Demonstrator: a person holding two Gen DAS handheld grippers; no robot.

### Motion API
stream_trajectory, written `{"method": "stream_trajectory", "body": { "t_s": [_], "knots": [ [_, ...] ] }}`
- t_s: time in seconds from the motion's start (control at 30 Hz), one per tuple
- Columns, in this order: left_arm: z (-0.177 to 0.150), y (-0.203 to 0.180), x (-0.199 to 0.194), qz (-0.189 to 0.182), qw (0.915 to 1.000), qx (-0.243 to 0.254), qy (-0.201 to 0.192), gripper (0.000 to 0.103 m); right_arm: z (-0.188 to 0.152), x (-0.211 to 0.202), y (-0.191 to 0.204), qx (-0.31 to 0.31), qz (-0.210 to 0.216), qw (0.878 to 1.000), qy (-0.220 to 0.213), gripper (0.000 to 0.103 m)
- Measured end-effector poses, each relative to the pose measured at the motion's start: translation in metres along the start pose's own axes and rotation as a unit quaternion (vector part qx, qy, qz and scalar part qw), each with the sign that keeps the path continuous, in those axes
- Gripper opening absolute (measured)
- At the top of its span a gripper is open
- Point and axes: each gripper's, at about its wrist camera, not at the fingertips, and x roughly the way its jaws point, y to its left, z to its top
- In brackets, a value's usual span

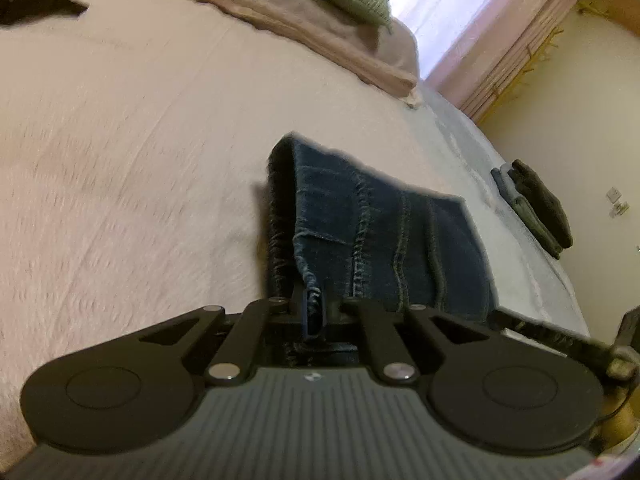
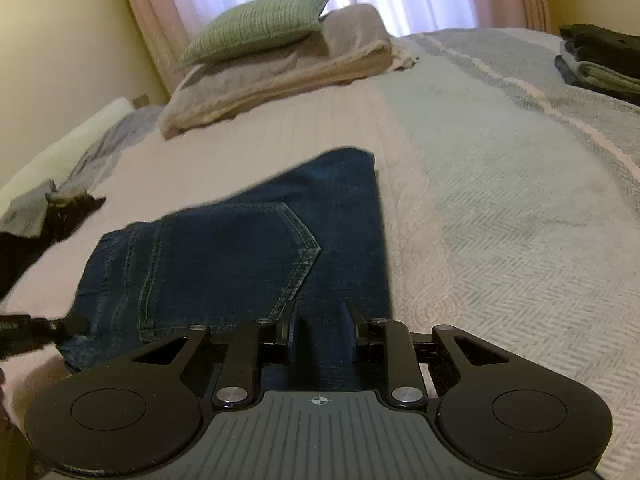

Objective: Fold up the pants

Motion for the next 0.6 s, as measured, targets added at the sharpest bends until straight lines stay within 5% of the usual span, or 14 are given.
{"method": "stream_trajectory", "body": {
  "t_s": [0.13, 0.2, 0.27, 0.33, 0.5, 0.6],
  "knots": [
    [0.008, -0.010, -0.009, 0.009, 1.0000, -0.002, -0.002, 0.008, 0.002, 0.001, 0.013, -0.049, -0.028, 0.998, 0.012, 0.021],
    [0.016, -0.030, -0.025, 0.044, 0.9978, 0.045, -0.023, 0.007, 0.006, -0.007, 0.015, -0.053, -0.038, 0.998, 0.002, 0.021],
    [0.027, -0.049, -0.040, 0.084, 0.9903, 0.094, -0.059, 0.006, 0.014, -0.017, 0.018, -0.055, -0.024, 0.998, -0.027, 0.021],
    [0.041, -0.064, -0.040, 0.062, 0.9908, 0.102, -0.065, 0.006, 0.025, -0.018, 0.025, -0.057, 0.007, 0.997, -0.043, 0.021],
    [0.052, -0.111, 0.015, 0.020, 0.9868, 0.160, -0.018, 0.006, 0.043, 0.016, 0.066, -0.103, 0.043, 0.993, -0.034, 0.021],
    [0.050, -0.111, 0.056, 0.052, 0.9842, 0.169, -0.002, 0.005, 0.044, 0.049, 0.075, -0.108, 0.035, 0.993, -0.027, 0.021]
  ]
}}
